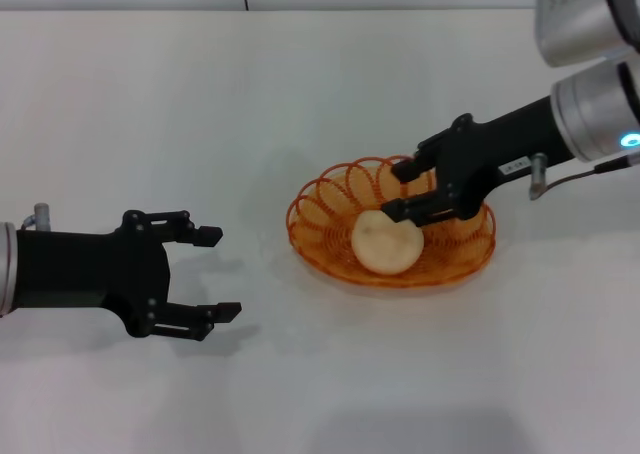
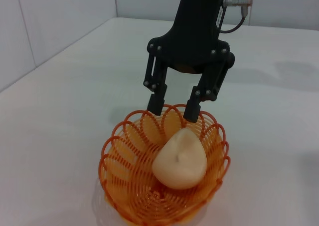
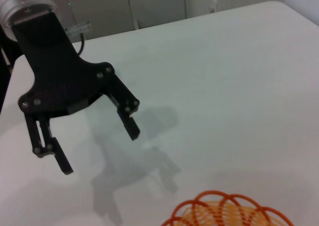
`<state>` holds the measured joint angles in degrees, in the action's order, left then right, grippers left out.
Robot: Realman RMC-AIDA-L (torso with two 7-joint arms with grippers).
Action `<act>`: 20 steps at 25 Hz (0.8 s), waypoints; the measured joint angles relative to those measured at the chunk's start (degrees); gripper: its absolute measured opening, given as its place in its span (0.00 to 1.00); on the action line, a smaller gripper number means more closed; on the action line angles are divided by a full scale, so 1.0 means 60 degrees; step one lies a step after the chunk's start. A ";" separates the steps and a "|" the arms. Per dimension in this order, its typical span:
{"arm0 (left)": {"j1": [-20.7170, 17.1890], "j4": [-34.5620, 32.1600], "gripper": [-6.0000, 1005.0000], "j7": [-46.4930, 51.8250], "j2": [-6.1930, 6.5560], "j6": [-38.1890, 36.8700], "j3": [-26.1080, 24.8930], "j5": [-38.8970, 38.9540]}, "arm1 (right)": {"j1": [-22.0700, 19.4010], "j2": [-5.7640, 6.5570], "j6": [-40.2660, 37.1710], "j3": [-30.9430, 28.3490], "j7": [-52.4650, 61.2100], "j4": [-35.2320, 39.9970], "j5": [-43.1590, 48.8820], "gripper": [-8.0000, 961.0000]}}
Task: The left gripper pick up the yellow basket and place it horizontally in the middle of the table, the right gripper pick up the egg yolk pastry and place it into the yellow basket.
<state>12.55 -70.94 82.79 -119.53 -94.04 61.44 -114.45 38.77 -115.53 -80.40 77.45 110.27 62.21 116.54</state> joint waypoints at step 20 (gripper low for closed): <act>0.0197 0.1981 0.83 -0.1639 0.0191 -0.0048 -0.1942 0.0719 | -0.2907 0.0169 -0.1394 -0.3447 -0.4615 -0.1444 -0.1620 0.88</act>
<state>13.73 -59.05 72.96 -118.38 -94.33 49.79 -110.14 21.33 -114.52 -88.76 56.77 82.58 53.54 106.82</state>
